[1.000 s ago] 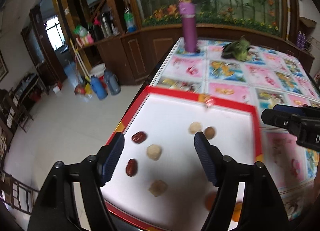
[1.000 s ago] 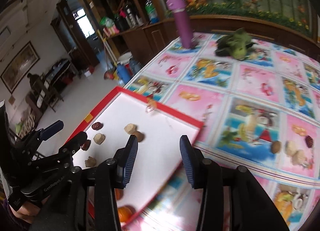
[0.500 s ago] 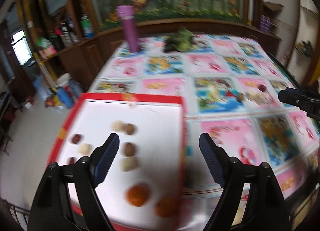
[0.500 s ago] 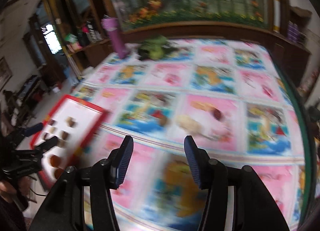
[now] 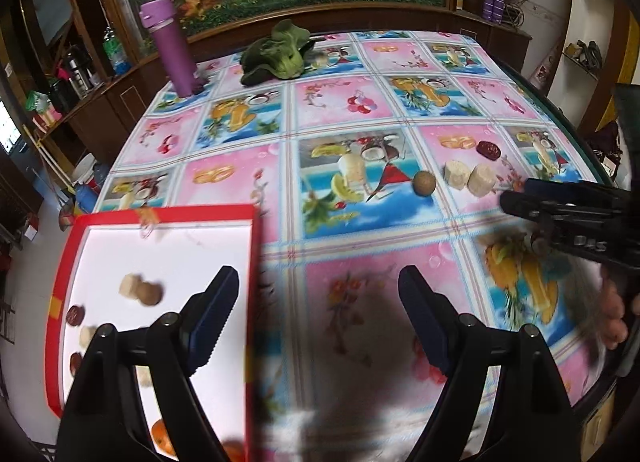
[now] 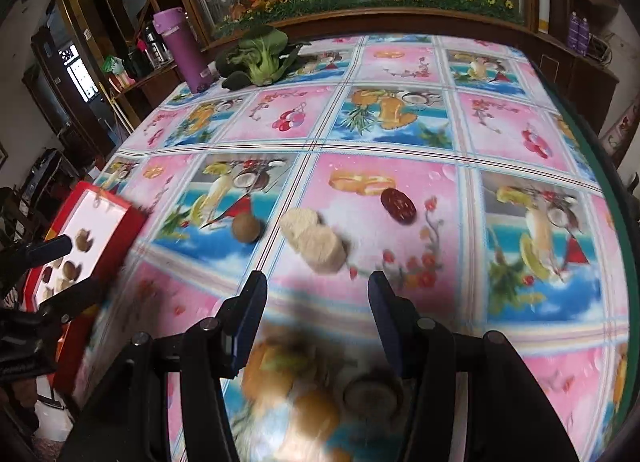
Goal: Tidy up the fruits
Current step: 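Move both grippers back over the remaining fruits on the tablecloth, then grasp a pale cube with the left gripper while the right gripper grasps another cube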
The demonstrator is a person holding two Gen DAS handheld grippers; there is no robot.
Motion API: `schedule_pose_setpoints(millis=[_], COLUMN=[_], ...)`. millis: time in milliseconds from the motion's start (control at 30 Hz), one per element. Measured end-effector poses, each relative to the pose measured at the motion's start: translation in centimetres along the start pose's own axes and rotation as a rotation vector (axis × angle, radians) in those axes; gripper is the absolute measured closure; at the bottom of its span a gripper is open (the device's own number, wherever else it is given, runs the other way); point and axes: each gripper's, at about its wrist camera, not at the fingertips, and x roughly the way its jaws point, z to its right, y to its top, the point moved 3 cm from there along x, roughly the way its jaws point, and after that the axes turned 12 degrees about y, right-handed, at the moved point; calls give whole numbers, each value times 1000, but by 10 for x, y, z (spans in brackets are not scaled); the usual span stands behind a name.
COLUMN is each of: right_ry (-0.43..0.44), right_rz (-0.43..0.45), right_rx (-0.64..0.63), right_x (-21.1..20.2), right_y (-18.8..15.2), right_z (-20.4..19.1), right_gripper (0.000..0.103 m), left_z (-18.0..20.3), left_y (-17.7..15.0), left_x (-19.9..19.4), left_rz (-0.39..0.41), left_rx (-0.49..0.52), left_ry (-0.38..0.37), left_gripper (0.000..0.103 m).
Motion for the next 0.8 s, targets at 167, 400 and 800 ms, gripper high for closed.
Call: schedule_pose_setpoints(millis=[167,400,800], right_ry=[13,68,154], right_rz=[-5,35,212], right_rx=[22,105,301], right_x=[15,2,-51], right_y=[7,10,23], right_z=[10,34,76], right_gripper=[71,77,77], left_z=[11,59,127], left_y=[8,16,54], left_x=[3,13,55], left_rz=[-8,-52,-127], left_rx=[12,86,95], left_ry=[-36,-220,-331], left_gripper=[21,21,48])
